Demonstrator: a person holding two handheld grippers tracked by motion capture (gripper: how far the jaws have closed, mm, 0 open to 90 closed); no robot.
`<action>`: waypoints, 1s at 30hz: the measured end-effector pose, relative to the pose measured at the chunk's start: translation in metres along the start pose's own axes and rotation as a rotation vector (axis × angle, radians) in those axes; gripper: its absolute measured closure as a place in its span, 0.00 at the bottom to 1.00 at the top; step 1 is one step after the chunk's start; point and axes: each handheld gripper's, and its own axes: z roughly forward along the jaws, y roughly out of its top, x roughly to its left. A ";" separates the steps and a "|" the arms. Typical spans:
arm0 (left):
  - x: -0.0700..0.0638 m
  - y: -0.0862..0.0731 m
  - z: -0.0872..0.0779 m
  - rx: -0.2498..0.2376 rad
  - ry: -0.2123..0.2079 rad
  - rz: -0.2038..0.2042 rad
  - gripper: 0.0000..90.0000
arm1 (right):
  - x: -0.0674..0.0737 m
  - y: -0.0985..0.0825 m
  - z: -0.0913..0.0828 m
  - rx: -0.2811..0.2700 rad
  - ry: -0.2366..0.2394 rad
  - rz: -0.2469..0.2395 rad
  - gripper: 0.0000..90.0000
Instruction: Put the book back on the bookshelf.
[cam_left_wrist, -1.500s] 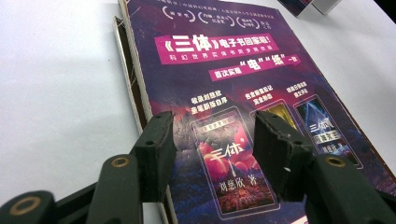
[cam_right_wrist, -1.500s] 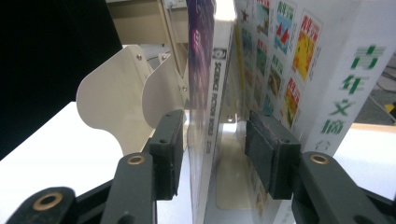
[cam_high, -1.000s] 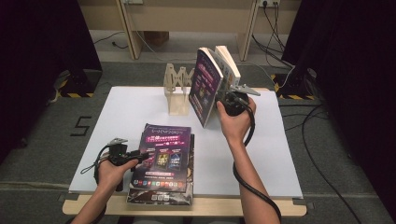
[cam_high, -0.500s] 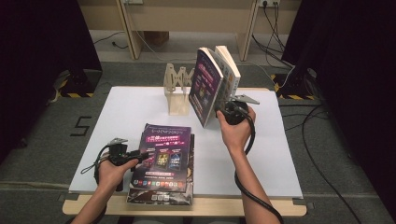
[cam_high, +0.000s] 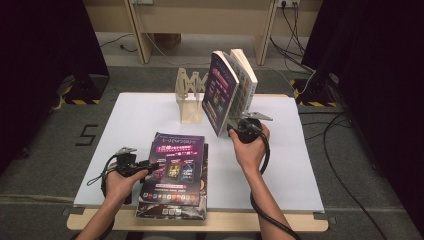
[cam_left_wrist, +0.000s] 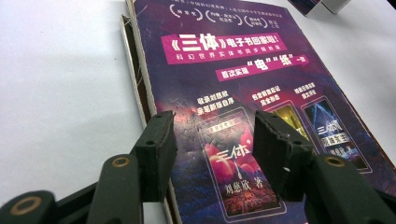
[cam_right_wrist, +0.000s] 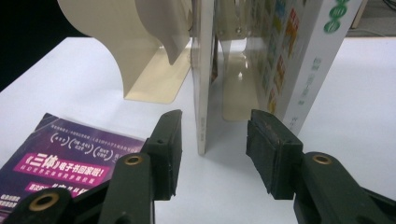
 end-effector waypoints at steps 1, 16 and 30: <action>0.000 0.000 0.000 -0.001 -0.001 -0.001 0.53 | 0.000 -0.002 0.001 0.004 0.004 0.005 0.61; 0.004 0.004 0.004 0.014 0.002 -0.010 0.60 | 0.009 -0.026 0.014 0.102 0.039 0.000 0.61; 0.007 0.013 0.010 0.012 0.051 0.006 0.63 | 0.012 -0.027 0.015 0.109 0.038 -0.009 0.61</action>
